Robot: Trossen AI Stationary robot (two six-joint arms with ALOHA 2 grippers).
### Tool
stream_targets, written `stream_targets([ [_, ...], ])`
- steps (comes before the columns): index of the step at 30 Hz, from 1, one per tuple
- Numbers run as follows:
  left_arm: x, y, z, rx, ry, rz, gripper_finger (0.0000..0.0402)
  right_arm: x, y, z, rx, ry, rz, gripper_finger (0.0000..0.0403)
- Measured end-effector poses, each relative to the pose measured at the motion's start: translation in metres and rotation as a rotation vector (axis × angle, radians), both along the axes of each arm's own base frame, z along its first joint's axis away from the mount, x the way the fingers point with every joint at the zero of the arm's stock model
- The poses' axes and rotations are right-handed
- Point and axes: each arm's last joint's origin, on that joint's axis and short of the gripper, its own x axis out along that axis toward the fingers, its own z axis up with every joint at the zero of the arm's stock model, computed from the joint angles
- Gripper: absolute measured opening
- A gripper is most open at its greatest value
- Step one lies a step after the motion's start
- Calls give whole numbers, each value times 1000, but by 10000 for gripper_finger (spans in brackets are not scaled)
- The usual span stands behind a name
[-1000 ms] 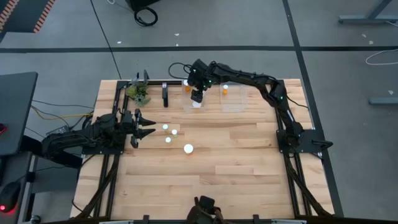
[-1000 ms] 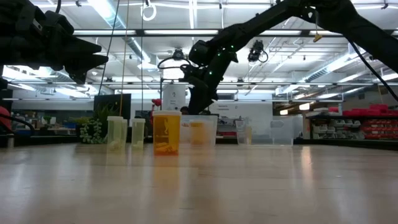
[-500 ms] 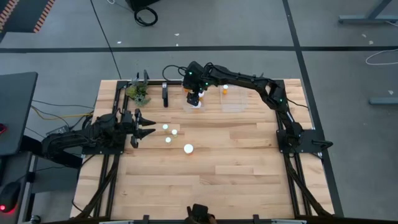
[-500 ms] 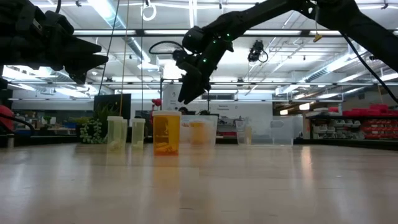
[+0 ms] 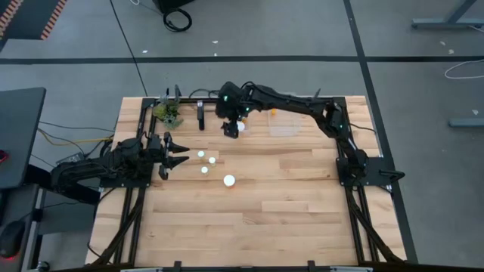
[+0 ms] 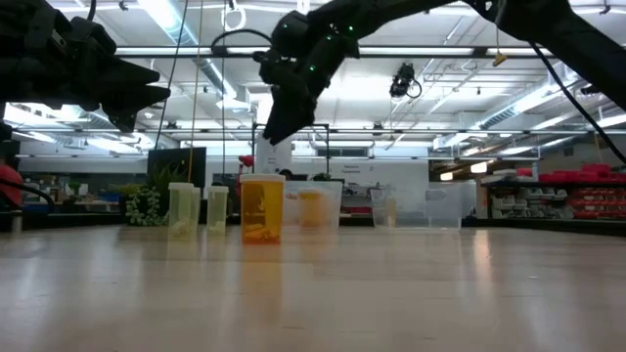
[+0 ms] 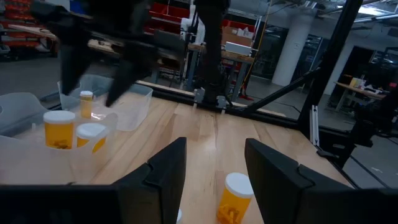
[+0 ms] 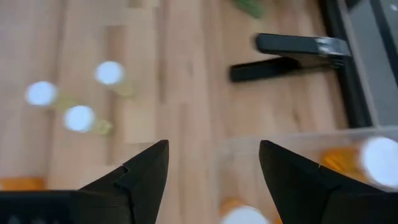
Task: Pick and place medicine bottles into bin by pill shape (circle, oval)
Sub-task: Put the large orange pill bottle into the left transparent bin
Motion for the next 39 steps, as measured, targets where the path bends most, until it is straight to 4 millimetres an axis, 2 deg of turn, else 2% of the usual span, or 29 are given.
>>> stream_targets([
  [15,0,0,0,0,0,0,172,17,79,-3,16,23,171,258],
  [26,0,0,0,0,0,0,172,21,140,-36,10,77,284,258],
  [39,0,0,0,0,0,0,172,19,178,-58,2,95,269,258],
])
